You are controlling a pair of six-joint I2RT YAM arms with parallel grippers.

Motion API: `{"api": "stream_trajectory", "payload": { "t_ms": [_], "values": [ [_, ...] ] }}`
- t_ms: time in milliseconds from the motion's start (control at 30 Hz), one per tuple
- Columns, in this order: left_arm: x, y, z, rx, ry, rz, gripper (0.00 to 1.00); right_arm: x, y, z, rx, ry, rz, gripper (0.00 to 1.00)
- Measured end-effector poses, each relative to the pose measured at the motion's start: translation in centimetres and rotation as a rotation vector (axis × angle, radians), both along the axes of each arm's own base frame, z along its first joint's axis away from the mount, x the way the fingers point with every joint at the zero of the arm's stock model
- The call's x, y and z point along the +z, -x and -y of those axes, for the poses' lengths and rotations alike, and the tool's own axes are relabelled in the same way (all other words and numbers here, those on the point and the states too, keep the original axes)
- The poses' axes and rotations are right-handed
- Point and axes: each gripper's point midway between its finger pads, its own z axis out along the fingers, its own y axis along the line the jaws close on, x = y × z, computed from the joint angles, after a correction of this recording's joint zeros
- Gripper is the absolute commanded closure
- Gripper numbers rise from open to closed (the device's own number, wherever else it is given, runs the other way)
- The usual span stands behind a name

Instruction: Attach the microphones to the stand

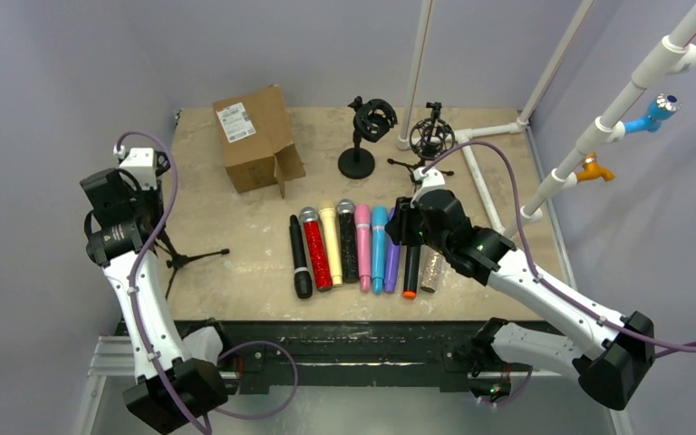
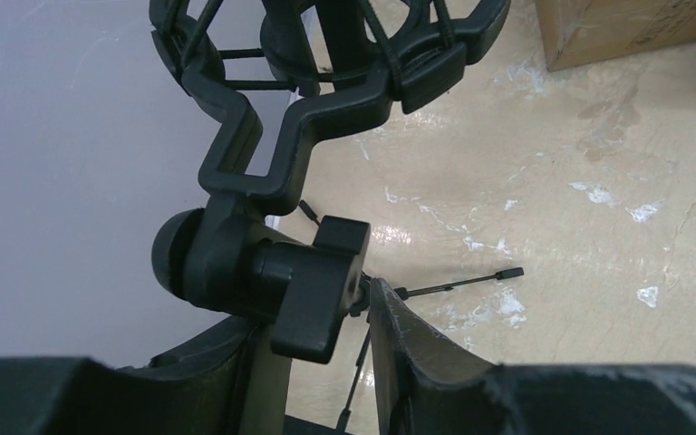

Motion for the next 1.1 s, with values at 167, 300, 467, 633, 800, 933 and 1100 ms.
{"api": "stream_trajectory", "payload": {
  "t_ms": [167,300,467,633,800,933,1100],
  "values": [
    [-0.1,-0.6,-0.1,-0.018,0.039,0.005,0.74,-0.2,0.1,-0.2,0.014,0.002,0.003,0.67],
    [0.2,-0.7,0.0,-0.031,0.049,0.024,1.00,-0.2,0.1,-0.5,0.024,0.001,0.014,0.71],
    [1.0,-1.5,2.1,-0.128,0.113,0.078,1.00,-0.5,0.3,-0.6,0.035,0.011,0.017,0.73],
    [1.4,-1.9,4.3,-0.234,0.171,0.115,1.00,-0.3,0.1,-0.7,0.039,0.007,0.029,0.75],
    [0.9,-1.7,6.9,-0.352,0.240,0.136,1.00,-0.5,0.2,-0.7,0.046,0.017,0.035,0.77],
    [0.2,-1.7,9.1,-0.465,0.318,0.148,1.00,-0.4,0.2,-0.8,0.048,0.020,0.038,0.78],
    [-0.2,-2.0,11.0,-0.611,0.359,0.170,1.00,-0.5,0.4,-1.0,0.055,0.023,0.040,0.79]
  ]
}}
